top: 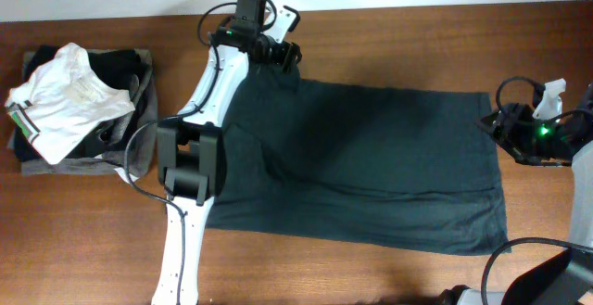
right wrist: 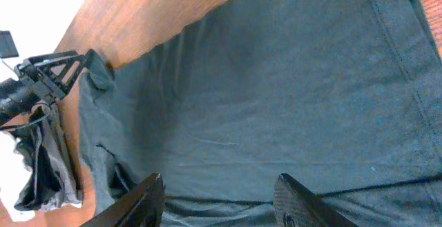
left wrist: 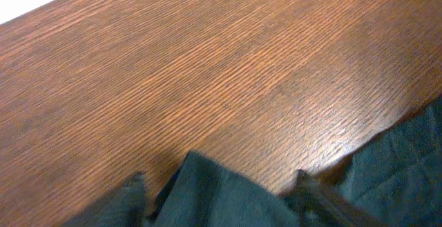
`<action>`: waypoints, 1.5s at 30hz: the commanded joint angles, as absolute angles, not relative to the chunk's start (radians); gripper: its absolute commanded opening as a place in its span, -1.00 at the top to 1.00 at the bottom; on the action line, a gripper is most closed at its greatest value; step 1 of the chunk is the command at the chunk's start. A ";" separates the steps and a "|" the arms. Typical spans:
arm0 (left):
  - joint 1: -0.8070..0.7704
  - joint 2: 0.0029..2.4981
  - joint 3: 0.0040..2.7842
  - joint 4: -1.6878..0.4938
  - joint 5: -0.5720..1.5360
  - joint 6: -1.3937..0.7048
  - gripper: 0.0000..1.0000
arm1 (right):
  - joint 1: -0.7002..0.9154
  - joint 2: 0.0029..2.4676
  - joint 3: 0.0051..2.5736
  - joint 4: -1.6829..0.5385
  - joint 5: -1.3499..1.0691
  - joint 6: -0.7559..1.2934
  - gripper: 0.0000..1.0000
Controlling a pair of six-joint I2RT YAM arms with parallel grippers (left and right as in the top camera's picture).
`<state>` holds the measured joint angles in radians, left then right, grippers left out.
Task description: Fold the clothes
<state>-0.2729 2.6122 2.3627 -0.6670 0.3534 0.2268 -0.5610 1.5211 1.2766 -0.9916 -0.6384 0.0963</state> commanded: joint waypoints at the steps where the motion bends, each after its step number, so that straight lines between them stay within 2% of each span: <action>1: -0.276 2.672 2.384 -0.646 0.371 0.237 0.42 | -0.556 1.512 1.290 -0.992 -0.611 0.082 -0.10; 2: -0.276 2.666 2.392 -0.644 0.369 0.233 0.53 | -0.556 1.512 1.290 -0.990 -0.607 0.082 -0.09; 3: -0.276 2.666 2.404 -0.664 0.326 0.225 0.53 | -0.556 1.512 1.290 -0.991 -0.590 0.082 -0.08; 4: -0.276 2.666 2.404 -0.680 0.315 0.226 0.66 | -0.556 1.512 1.290 -0.991 -0.589 0.082 -0.08; 5: -0.276 2.665 2.409 -0.702 0.315 0.225 0.98 | -0.556 1.512 1.290 -0.991 -0.589 0.082 -0.08; 6: -0.276 2.662 2.428 -0.730 0.315 0.226 1.00 | -0.556 1.512 1.290 -0.991 -0.589 0.082 -0.08; 7: -0.276 2.654 2.461 -0.761 0.314 0.226 0.65 | -0.556 1.512 1.290 -0.992 -0.589 0.082 -0.08; 8: -0.276 2.649 2.525 -0.809 0.290 0.225 0.14 | -0.556 1.512 1.290 -0.992 -0.589 0.082 -0.08; 10: -0.269 2.648 2.613 -0.862 0.210 0.226 -0.13 | -0.556 1.512 1.290 -0.992 -0.589 0.082 -0.09; 15: -0.268 2.730 2.555 -0.889 0.197 0.221 -0.13 | -0.556 1.512 1.290 -0.995 -0.590 0.082 -0.08; 16: -0.268 2.734 2.555 -0.902 0.226 0.218 -0.02 | -0.556 1.512 1.290 -0.997 -0.590 0.082 -0.08; 17: -0.268 2.734 2.559 -0.902 0.277 0.218 0.23 | -0.556 1.512 1.290 -0.997 -0.590 0.082 -0.07; 18: -0.268 2.734 2.566 -0.903 0.298 0.218 0.39 | -0.556 1.512 1.290 -1.000 -0.590 0.082 -0.05; 19: -0.268 2.734 2.566 -0.912 0.320 0.195 0.83 | -0.556 1.512 1.290 -1.007 -0.589 0.082 -0.01; 20: -0.268 2.732 2.579 -0.927 0.331 0.192 0.99 | -0.556 1.512 1.290 -1.009 -0.590 0.082 -0.01; 23: -0.269 2.711 2.736 -1.022 0.330 0.192 1.00 | -0.556 1.512 1.290 -1.011 -0.590 0.082 0.00; 24: -0.287 2.695 2.891 -1.145 0.330 0.192 0.99 | -0.556 1.512 1.290 -1.011 -0.590 0.082 0.00; 26: -0.331 2.694 2.995 -1.367 0.330 0.187 1.00 | -0.556 1.512 1.290 -1.010 -0.589 0.082 0.00; 29: -0.391 2.695 2.994 -1.615 0.318 0.144 1.00 | -0.556 1.512 1.290 -1.010 -0.589 0.081 0.00; 32: -0.446 2.694 2.984 -1.688 0.248 0.117 0.94 | -0.556 1.512 1.290 -1.010 -0.589 0.081 -0.01; 33: -0.463 2.695 2.963 -1.688 0.200 0.090 0.72 | -0.556 1.512 1.290 -1.011 -0.590 0.069 -0.01; 35: -0.483 2.694 2.933 -1.688 0.183 0.072 0.49 | -0.556 1.512 1.290 -1.017 -0.590 0.056 -0.01; 36: -0.486 2.694 2.931 -1.688 0.077 0.071 0.15 | -0.556 1.512 1.290 -1.018 -0.589 0.056 -0.01; 37: -0.474 2.687 2.931 -1.687 -0.036 0.072 -0.06 | -0.556 1.512 1.290 -1.018 -0.589 0.056 -0.02; 39: -0.410 2.687 2.931 -1.583 -0.042 0.138 -0.12 | -0.556 1.512 1.290 -1.017 -0.590 0.056 -0.03; 41: -0.333 2.706 2.930 -1.428 0.277 0.324 -0.11 | -0.556 1.512 1.290 -1.016 -0.589 0.056 -0.03; 42: -0.319 2.719 2.928 -1.421 0.333 0.358 -0.11 | -0.556 1.512 1.290 -1.016 -0.589 0.056 -0.03; 45: -0.327 2.833 2.927 -1.352 0.368 0.488 -0.11 | -0.556 1.512 1.290 -1.014 -0.589 0.056 -0.03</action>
<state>-0.2916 2.7224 2.9292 -1.4162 0.2630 0.3389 -0.5610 1.5211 1.2774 -1.0183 -0.5983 0.0700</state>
